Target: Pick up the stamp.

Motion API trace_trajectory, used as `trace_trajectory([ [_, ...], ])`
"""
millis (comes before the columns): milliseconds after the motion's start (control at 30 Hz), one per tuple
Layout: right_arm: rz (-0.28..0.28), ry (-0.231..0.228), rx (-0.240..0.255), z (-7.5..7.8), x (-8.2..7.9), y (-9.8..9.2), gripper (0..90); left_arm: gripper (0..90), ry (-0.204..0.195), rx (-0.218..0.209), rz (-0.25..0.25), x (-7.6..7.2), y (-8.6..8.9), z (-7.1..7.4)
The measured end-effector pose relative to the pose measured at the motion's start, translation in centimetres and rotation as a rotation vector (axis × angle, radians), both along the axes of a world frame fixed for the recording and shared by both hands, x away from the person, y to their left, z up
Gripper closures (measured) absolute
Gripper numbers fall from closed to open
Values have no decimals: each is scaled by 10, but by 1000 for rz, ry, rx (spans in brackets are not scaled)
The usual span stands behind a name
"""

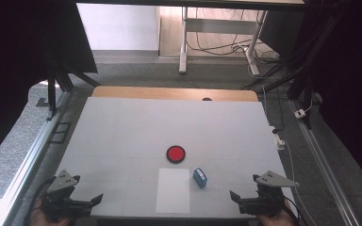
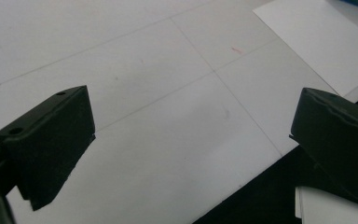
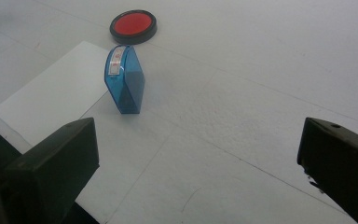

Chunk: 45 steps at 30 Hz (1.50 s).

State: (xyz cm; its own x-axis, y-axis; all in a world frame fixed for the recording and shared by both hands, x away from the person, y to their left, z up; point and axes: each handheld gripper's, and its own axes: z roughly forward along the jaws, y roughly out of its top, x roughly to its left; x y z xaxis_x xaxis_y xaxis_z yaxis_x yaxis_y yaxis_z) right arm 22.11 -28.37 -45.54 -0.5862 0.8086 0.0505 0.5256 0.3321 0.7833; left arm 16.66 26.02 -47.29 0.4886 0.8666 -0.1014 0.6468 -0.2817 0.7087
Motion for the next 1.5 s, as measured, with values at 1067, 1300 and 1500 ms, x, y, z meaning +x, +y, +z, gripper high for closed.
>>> trace_trajectory([
  [1067, 53, -10, -39, 1, -3, 7, 0, 6, 6, -24, -36, 0, 1, -1],
  [1300, 93, -21, -51, 5, -3, 14, 0, 3, -1, -27, -33, -1, 2, 0],
  [1500, 137, -27, -66, 4, -1, 24, 0, 5, -1, -17, -42, -2, 1, -1],
])
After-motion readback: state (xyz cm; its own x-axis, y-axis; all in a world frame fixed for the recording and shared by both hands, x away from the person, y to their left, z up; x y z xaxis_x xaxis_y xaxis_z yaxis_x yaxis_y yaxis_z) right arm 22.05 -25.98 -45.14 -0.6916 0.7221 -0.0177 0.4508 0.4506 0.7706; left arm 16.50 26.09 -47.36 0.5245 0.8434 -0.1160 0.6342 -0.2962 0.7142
